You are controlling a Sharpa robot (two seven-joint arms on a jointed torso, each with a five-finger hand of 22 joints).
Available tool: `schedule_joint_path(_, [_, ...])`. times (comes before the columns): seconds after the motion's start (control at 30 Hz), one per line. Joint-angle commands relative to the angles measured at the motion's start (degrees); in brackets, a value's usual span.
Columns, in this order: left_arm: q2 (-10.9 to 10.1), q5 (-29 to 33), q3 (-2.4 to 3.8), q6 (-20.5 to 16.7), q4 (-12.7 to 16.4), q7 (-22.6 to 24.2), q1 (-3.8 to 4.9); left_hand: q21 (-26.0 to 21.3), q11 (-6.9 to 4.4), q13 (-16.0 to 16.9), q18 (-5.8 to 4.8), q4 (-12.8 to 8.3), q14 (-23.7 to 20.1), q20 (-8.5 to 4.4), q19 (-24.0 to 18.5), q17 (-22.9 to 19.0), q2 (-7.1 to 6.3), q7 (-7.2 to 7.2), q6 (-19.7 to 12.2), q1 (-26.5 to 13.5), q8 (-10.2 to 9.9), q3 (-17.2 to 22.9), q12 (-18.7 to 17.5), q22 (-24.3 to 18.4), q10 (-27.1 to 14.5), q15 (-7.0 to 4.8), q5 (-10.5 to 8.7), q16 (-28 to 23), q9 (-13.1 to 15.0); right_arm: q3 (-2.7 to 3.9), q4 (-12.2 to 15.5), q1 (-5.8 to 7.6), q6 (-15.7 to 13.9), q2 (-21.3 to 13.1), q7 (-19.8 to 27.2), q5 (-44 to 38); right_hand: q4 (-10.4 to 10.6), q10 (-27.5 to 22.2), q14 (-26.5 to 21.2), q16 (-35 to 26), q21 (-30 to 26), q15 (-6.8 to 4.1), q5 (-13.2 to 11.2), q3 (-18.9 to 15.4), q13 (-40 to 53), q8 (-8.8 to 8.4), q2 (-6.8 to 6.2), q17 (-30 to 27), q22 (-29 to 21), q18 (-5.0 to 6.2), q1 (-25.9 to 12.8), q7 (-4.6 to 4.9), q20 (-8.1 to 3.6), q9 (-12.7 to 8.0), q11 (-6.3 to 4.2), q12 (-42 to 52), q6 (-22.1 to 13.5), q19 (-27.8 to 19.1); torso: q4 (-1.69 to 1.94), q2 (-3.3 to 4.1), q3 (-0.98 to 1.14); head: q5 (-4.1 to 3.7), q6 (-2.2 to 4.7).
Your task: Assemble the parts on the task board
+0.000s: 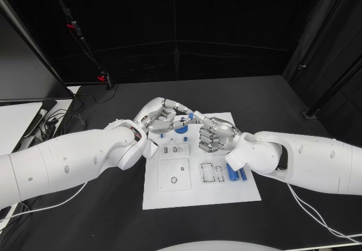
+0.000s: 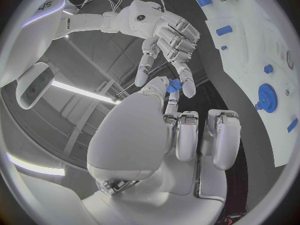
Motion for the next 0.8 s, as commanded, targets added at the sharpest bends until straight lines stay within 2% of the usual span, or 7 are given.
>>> schedule_joint_path(0.03, [0.1, 0.6, 0.01, 1.9, 0.0, 1.2, 0.05, 0.2, -0.2, 15.1, -0.38, -0.1, 6.0, -0.55, 6.0, 15.1, 0.67, -1.43, 1.6, -0.1, 0.2, -0.4, 0.2, 15.1, 6.2, -0.22, 0.22, 0.0, 0.1, 0.08, 0.0, 0.13, 3.1, 0.2, -0.9, 4.8, -0.1, 6.0, 6.0, 0.1, 0.0, 0.5, 0.3, -0.4, 15.1, 2.39, 0.08, 15.1, 13.9, 0.45, -0.7, 0.23, 0.57, 0.5, 0.52, 0.2, -1.4, 3.3, 0.05, 0.05, 0.02, 0.07, -0.11])
schedule_joint_path(0.07, [0.1, 0.6, 0.01, 2.0, 0.0, 1.2, 0.05, 0.2, -0.2, 15.1, -0.38, -0.1, 6.0, -0.55, 6.0, 15.1, 0.67, -1.43, 1.6, -0.1, 0.2, -0.4, 0.2, 15.1, 6.2, -0.22, 0.22, 0.0, 0.1, 0.08, -0.1, 0.13, 3.1, 0.3, -1.0, 5.0, -0.1, 6.0, 6.0, 0.1, 0.0, 0.56, 0.4, -0.4, 15.1, 3.48, 0.12, 15.1, 13.9, 0.46, -0.8, 0.27, 0.66, 0.7, 0.59, 0.2, -2.0, 3.2, 0.07, 0.06, 0.02, 0.06, -0.14])
schedule_joint_path(0.23, [0.2, 0.6, 0.01, 1.8, 0.0, 0.6, 0.05, 0.2, -0.19, 15.1, -0.38, -0.2, 6.0, -0.54, 6.0, 15.1, 0.86, -1.42, 1.5, 0.0, 0.1, -0.5, 0.2, 15.1, 6.2, -0.19, 0.46, 0.0, 0.1, 0.08, -0.2, 0.13, 3.1, 0.4, -1.2, 5.7, -0.2, 6.0, 6.0, 0.1, 0.0, 0.64, 0.5, -0.6, 15.1, 6.6, 0.17, 15.1, 13.9, 0.46, -1.2, 0.31, 0.8, 1.4, 0.65, 0.2, -3.5, 3.2, 0.05, 0.04, 0.03, 0.16, -0.25])
schedule_joint_path(0.27, [0.2, 0.6, 0.01, 1.8, -0.1, 0.4, 0.05, 0.2, -0.19, 15.1, -0.38, -0.2, 6.0, -0.54, 6.0, 15.1, 0.87, -1.42, 1.5, 0.0, 0.1, -0.5, 0.2, 15.1, 6.2, -0.19, 0.47, 0.0, 0.1, 0.08, -0.2, 0.13, 3.1, 0.3, -1.2, 5.8, -0.3, 6.0, 6.0, 0.1, 0.0, 0.65, 0.5, -0.6, 15.1, 7.71, 0.21, 15.1, 13.9, 0.47, -1.2, 0.28, 0.82, 1.6, 0.64, 0.2, -3.8, 3.2, 0.02, 0.03, 0.03, 0.2, -0.29])
schedule_joint_path(0.47, [0.0, 0.6, 0.01, 1.9, -0.3, -1.0, 0.04, 0.2, -0.18, 15.1, -0.38, -0.2, 6.0, -0.53, 6.0, 15.1, 0.93, -1.41, 1.5, 0.1, 0.1, -0.5, 0.2, 15.1, 6.2, -0.18, 0.52, 0.0, 0.1, 0.07, -0.1, 0.12, 2.9, 0.1, -1.0, 6.8, -0.8, 6.0, 6.0, 0.1, 0.0, 0.52, 0.6, -0.7, 15.1, 11.23, 0.37, 15.1, 13.9, 0.47, -1.2, 0.03, 0.73, 2.4, 0.44, 0.2, -4.1, 3.2, -0.03, -0.01, 0.04, 0.18, -0.4])
schedule_joint_path(0.73, [-0.2, 0.6, 0.01, 1.4, -0.6, -1.9, 0.04, 0.2, -0.15, 15.1, -0.38, -0.3, 6.0, -0.52, 6.0, 15.1, 1.03, -1.35, 1.4, 0.2, 0.0, -0.6, 0.2, 15.1, 6.2, -0.17, 0.6, 0.0, 0.1, 0.07, 0.1, 0.12, 2.3, -0.1, -1.0, 7.4, -1.4, 6.0, 6.0, 0.1, 0.0, 0.59, 0.7, -0.9, 15.1, 15.19, 0.64, 15.1, 13.9, 0.47, -1.2, 0.13, 0.78, 3.4, 0.57, 0.2, -4.3, 3.2, 0.0, -0.01, 0.05, 0.1, -0.35])
schedule_joint_path(0.8, [-0.3, 0.6, 0.01, 1.2, -0.7, -1.8, 0.04, 0.2, -0.13, 15.1, -0.38, -0.3, 6.0, -0.52, 6.0, 15.1, 1.05, -1.34, 1.3, 0.2, 0.0, -0.6, 0.2, 15.1, 6.2, -0.16, 0.61, 0.0, 0.1, 0.07, 0.0, 0.12, 2.1, -0.1, -1.0, 7.4, -1.4, 6.0, 6.0, 0.1, 0.0, 0.61, 0.7, -0.9, 15.1, 15.58, 0.66, 15.1, 13.9, 0.47, -1.2, 0.14, 0.8, 3.6, 0.59, 0.2, -4.3, 3.2, -0.02, -0.02, 0.06, 0.13, -0.37])
